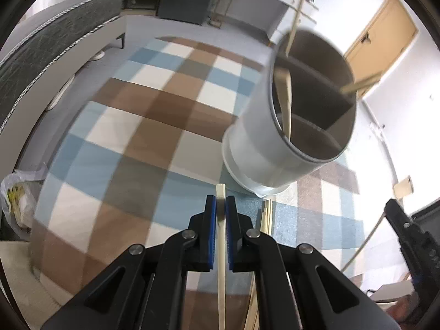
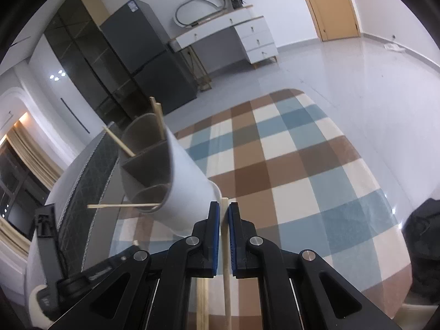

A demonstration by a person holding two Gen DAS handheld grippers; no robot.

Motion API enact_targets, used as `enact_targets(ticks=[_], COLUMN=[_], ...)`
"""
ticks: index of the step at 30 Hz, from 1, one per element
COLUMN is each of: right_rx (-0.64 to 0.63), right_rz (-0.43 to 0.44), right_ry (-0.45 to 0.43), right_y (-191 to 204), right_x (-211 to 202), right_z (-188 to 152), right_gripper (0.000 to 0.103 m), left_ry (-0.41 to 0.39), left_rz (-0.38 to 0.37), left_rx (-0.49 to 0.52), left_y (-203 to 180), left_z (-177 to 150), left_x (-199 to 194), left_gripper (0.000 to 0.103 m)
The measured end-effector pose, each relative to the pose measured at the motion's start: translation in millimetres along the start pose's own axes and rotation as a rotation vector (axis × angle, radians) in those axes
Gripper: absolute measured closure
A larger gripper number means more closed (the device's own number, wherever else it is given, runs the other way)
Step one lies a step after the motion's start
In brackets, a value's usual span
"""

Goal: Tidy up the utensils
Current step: 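Lift the right tool's chopstick over the holder while the left tool carries its chopstick there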

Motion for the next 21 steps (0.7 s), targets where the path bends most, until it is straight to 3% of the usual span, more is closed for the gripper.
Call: enact_targets(ticks=[9,17,21], right_rx=[-0.119,-0.129,-0.139], right_rz=[0.005,-0.004,-0.020], right_ry=[-0.052,-0.076,-0.090], right_y=[29,29,29], right_x=[-20,-31,-34], right_z=[-5,-6,-6], right_gripper=[0.097,0.097,0.097], left_ry=[-0.108,-0.141,-0.137], left_rz=[-0.042,-0.057,-0.045], left_rx=[0.050,0.198,0.223], left_y=[-4,-28,-32], left_z=[3,0,-1], left_x=[-41,-61,-65], left_gripper=[0.101,0.101,0.101])
Point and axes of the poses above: each gripper's, at about its wrist camera, not at the fingertips, and x roughly the way its jaws point, y to its left, z to its top, the point moved 10 cm from there along x, roughly the way its jaws point, and after that the axes turned 2 degrees about -y, right-handed, at the moved point
